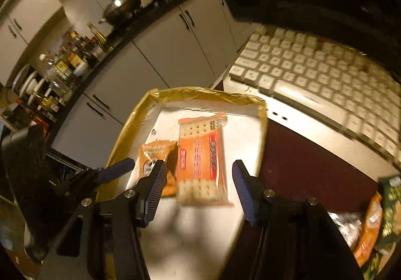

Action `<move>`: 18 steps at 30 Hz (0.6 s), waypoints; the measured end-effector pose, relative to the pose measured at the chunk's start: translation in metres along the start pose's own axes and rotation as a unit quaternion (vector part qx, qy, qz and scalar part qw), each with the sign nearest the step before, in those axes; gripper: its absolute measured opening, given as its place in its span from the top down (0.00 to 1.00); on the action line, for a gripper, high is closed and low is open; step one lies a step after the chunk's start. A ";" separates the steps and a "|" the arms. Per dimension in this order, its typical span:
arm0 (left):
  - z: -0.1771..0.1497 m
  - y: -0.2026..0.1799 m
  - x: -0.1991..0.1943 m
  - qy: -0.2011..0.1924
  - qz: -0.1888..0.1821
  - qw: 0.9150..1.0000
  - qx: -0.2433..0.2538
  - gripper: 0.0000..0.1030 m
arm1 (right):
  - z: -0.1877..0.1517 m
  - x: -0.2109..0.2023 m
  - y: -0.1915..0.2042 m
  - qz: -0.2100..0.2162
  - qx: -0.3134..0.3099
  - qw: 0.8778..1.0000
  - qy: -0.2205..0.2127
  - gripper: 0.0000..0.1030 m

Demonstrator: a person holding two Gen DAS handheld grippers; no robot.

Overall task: Organize snacks
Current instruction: 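Carry both packets over the gold tray and open both grippers to drop them, then return both grippers to the snack pile and grasp the green garlic-pea bag with the left gripper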

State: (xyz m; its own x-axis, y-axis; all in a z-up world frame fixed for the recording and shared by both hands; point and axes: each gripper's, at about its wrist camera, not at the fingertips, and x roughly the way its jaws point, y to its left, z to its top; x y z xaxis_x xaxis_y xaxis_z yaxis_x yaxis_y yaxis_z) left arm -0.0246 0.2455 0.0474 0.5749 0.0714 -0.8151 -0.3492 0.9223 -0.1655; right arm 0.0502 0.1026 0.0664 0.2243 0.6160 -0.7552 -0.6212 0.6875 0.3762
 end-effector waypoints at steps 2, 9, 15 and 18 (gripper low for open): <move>-0.003 -0.010 -0.013 -0.015 -0.004 1.000 0.015 0.34 | -0.013 -0.022 -0.009 0.000 0.000 1.000 -0.015 0.48; -0.029 -0.078 -0.051 -0.052 -0.051 0.993 0.091 0.34 | -0.058 -0.097 -0.064 -0.025 0.030 0.998 -0.053 0.48; -0.059 -0.141 -0.045 -0.024 -0.111 0.982 0.150 0.34 | -0.095 -0.145 -0.122 -0.077 0.065 0.991 -0.089 0.48; -0.073 -0.170 -0.037 -0.004 -0.131 0.975 0.180 0.34 | -0.112 -0.151 -0.151 -0.091 0.095 0.988 -0.087 0.48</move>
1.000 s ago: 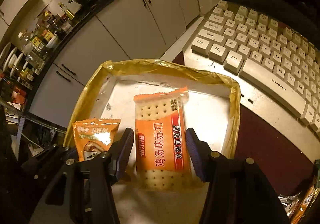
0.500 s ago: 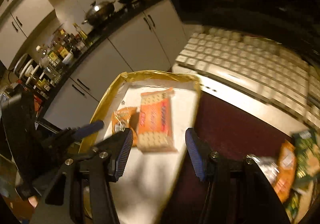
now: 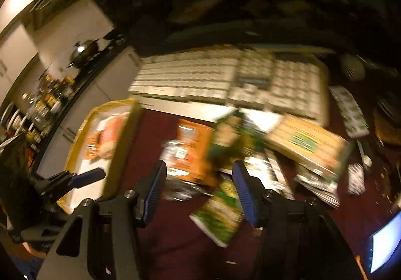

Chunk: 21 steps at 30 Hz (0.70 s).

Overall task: Organize snacks
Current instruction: 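Return both grippers to the snack pile and grasp the green garlic-pea bag with the left gripper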

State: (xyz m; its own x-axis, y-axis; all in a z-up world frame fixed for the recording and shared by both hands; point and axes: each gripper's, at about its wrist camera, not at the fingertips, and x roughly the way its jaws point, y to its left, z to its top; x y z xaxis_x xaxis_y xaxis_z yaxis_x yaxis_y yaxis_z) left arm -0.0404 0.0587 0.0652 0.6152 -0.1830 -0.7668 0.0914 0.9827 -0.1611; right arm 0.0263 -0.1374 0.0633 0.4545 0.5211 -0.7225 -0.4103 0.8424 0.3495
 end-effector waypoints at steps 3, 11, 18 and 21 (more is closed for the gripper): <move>-0.002 -0.026 0.014 0.017 -0.023 0.999 0.026 0.34 | -0.006 0.001 -0.022 0.000 0.028 1.000 -0.006 0.48; -0.006 -0.079 0.043 0.049 -0.046 0.995 0.067 0.34 | -0.016 0.012 -0.055 0.027 0.058 0.998 -0.009 0.48; -0.002 -0.100 0.069 0.066 -0.039 0.994 0.080 0.34 | -0.017 0.008 -0.077 0.053 0.093 0.994 -0.016 0.48; 0.000 -0.107 0.082 0.074 -0.036 0.993 0.086 0.38 | -0.017 0.008 -0.080 0.060 0.097 0.993 -0.018 0.48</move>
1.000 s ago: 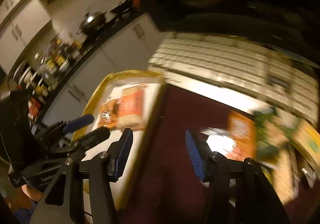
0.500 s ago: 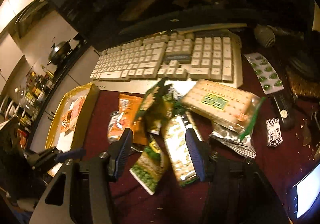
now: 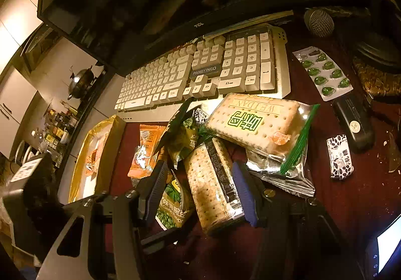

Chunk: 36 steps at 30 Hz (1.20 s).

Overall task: Organize snacks
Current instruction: 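Return both grippers to the snack pile and grasp the green garlic-pea bag with the left gripper, then grasp the green-wrapped cracker pack with the right gripper while the left gripper holds the pea bag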

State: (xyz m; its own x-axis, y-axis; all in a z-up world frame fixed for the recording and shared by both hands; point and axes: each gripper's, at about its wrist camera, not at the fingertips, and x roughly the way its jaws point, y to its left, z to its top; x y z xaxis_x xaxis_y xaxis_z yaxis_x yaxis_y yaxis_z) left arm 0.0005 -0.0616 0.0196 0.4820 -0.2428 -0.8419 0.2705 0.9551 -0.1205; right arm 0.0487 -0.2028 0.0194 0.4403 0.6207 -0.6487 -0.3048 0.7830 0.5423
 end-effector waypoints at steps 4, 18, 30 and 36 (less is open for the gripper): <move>0.005 -0.006 0.013 0.007 0.010 1.000 0.012 0.45 | 0.000 0.000 -0.001 0.001 0.000 1.000 0.000 0.48; -0.028 0.017 -0.004 -0.044 0.041 0.998 0.015 0.59 | -0.007 0.010 0.020 -0.039 -0.071 0.997 0.006 0.48; -0.032 0.023 -0.007 -0.061 0.017 0.998 -0.002 0.59 | -0.026 0.037 0.047 -0.154 -0.194 0.969 0.014 0.42; -0.032 0.022 -0.007 -0.061 0.018 0.998 -0.002 0.59 | -0.034 0.046 0.051 -0.176 -0.218 0.960 0.029 0.51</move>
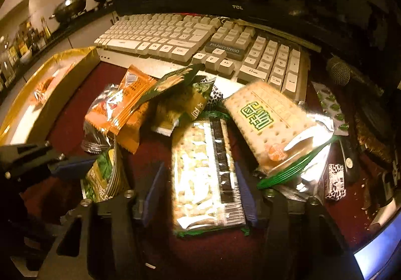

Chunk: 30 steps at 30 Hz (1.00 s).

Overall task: Organize snacks
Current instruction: 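Grasp the green-wrapped cracker pack with the right gripper while the left gripper holds the pea bag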

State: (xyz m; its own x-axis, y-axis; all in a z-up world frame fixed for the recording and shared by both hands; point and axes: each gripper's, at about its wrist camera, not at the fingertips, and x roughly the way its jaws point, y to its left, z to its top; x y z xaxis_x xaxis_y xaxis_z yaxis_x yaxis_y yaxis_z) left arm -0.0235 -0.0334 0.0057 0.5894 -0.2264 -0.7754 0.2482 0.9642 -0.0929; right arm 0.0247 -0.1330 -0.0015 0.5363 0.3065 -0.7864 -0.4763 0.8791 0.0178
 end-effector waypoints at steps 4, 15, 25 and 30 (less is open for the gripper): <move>0.000 0.000 -0.001 0.000 0.001 1.000 -0.001 0.59 | 0.000 -0.001 -0.003 0.004 0.010 1.000 -0.001 0.56; -0.001 0.003 -0.008 -0.019 0.000 1.000 -0.015 0.59 | 0.007 -0.035 -0.032 0.091 0.100 0.988 -0.073 0.56; -0.004 -0.003 -0.016 -0.029 0.002 1.000 -0.010 0.59 | 0.007 -0.047 -0.044 0.131 0.144 0.976 -0.098 0.56; -0.008 0.000 -0.023 -0.035 0.009 0.999 -0.015 0.59 | 0.006 -0.048 -0.042 0.132 0.142 0.976 -0.101 0.56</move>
State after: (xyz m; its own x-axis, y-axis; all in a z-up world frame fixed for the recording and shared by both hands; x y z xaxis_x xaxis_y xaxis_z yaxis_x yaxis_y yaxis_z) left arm -0.0427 -0.0276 0.0186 0.6458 -0.2176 -0.7318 0.2153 0.9715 -0.0989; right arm 0.0232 -0.1824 0.0394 0.5613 0.5759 -0.5944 -0.4194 0.8171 0.3956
